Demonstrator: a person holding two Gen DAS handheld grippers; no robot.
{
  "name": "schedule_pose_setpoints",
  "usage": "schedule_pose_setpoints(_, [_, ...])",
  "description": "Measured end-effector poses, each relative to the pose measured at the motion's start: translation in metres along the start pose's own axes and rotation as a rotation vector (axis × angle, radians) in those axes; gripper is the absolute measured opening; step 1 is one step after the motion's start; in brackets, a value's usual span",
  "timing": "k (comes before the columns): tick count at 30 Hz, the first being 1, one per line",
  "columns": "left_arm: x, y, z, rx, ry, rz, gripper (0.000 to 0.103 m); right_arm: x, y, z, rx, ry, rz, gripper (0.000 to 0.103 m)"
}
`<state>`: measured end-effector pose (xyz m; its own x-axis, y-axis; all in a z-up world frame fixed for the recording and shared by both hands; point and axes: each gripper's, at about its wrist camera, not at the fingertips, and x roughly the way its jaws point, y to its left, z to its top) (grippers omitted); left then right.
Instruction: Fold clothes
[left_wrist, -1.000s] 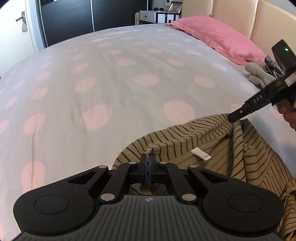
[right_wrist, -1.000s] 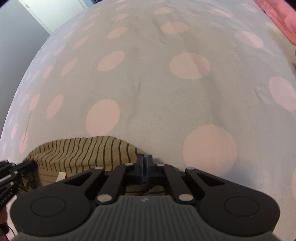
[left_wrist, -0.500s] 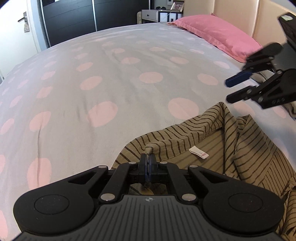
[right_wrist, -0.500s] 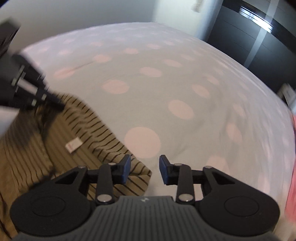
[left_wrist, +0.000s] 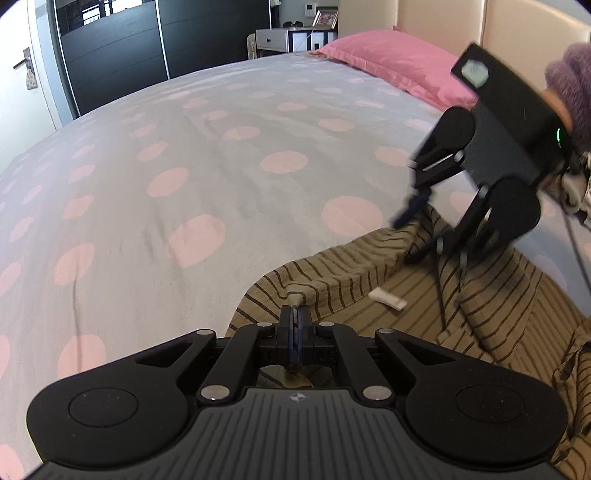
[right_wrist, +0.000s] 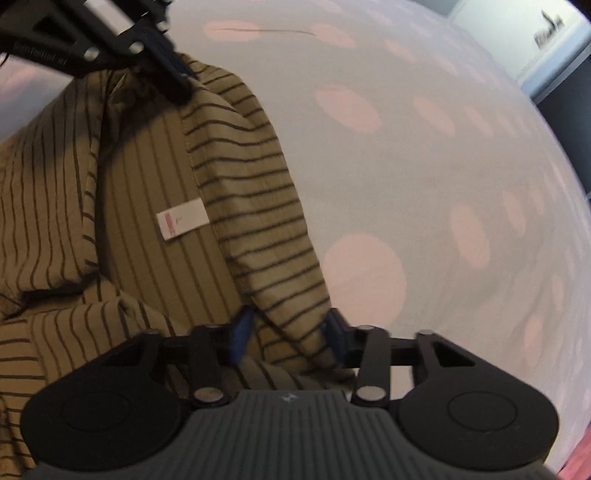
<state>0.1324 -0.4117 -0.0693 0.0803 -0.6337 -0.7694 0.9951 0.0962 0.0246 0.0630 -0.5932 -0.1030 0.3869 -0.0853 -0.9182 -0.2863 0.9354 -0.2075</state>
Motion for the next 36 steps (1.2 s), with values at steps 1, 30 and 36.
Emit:
schedule_pose_setpoints(1, [0.001,0.001,0.0,-0.004,0.005,-0.003,0.0,-0.004,-0.002,-0.004,0.017,0.004,0.021,0.004])
schedule_pose_setpoints(30, [0.051,-0.05,0.001,0.525,0.214,0.018,0.006,-0.072,0.01,-0.055,0.117,-0.17,0.066,0.002])
schedule_pose_setpoints(36, [0.017,-0.039,0.002,0.42,0.131,-0.03,0.001,-0.07,0.01,-0.061,0.139,-0.124,0.032,0.002])
